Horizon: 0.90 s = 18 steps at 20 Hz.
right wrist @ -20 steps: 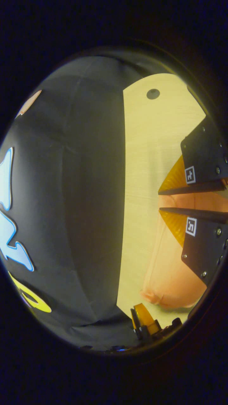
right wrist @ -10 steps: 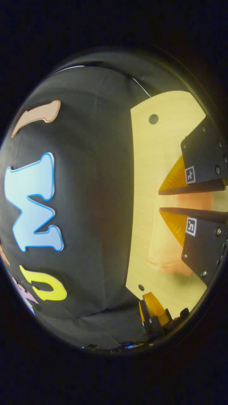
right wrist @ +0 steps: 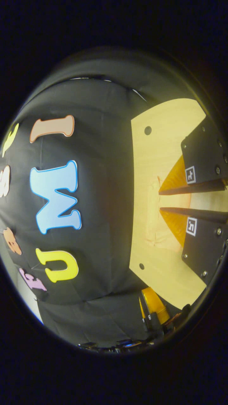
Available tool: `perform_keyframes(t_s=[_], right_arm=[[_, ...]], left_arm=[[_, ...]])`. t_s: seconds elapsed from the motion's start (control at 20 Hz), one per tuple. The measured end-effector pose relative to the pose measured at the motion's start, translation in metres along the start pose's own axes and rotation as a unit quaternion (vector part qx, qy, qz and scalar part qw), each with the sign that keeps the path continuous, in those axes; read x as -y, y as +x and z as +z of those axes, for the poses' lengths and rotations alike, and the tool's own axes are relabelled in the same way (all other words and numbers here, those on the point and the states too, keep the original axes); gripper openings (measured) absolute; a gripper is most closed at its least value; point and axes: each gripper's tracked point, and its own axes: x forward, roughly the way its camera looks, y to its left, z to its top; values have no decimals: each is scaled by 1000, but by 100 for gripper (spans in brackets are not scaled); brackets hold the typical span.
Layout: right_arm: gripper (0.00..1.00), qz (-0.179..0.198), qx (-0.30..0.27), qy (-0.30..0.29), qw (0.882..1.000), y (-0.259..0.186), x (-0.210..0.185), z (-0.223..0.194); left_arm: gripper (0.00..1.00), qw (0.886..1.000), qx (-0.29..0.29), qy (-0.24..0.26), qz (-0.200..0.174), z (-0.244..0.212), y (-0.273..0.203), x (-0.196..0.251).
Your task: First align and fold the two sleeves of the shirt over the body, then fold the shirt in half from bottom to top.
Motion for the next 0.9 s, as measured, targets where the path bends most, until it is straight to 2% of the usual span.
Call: perform_keyframes(t_s=[0.05, 0.1, 0.35, 0.4, 0.45, 0.6, 0.7, 0.75, 0.85, 0.9], right_arm=[[27, 0, 4, 2, 1000, -3, 1, 2], [24, -2, 9, 5, 1000, -5, 3, 4], [24, -17, 31, 3, 999, -10, 2, -1], [20, -19, 34, 5, 999, -9, 2, -3], [24, -22, 37, 6, 999, -11, 4, -4], [24, -34, 52, 13, 998, -24, 7, 1], [23, -47, 65, 18, 997, -31, 9, 2], [23, -56, 72, 21, 996, -36, 11, 4], [19, -79, 87, 27, 993, -49, 20, 9], [24, -91, 94, 29, 991, -56, 29, 11]], left_arm=[[59, 1000, 3, 2, -1, 0, -11, 4], [59, 1000, 6, 4, 0, 0, -21, 5], [57, 1000, 16, -3, -4, -7, -64, 14], [59, 1000, 17, -2, -7, -8, -69, 15], [57, 1000, 18, -1, -9, -8, -73, 15], [57, 999, 24, 10, -18, -4, -79, 16], [56, 999, 27, 21, -29, -2, -80, 19], [62, 999, 30, 25, -36, 0, -81, 22], [59, 997, 33, 31, -58, 4, -79, 36], [62, 996, 34, 37, -71, 7, -77, 45]])
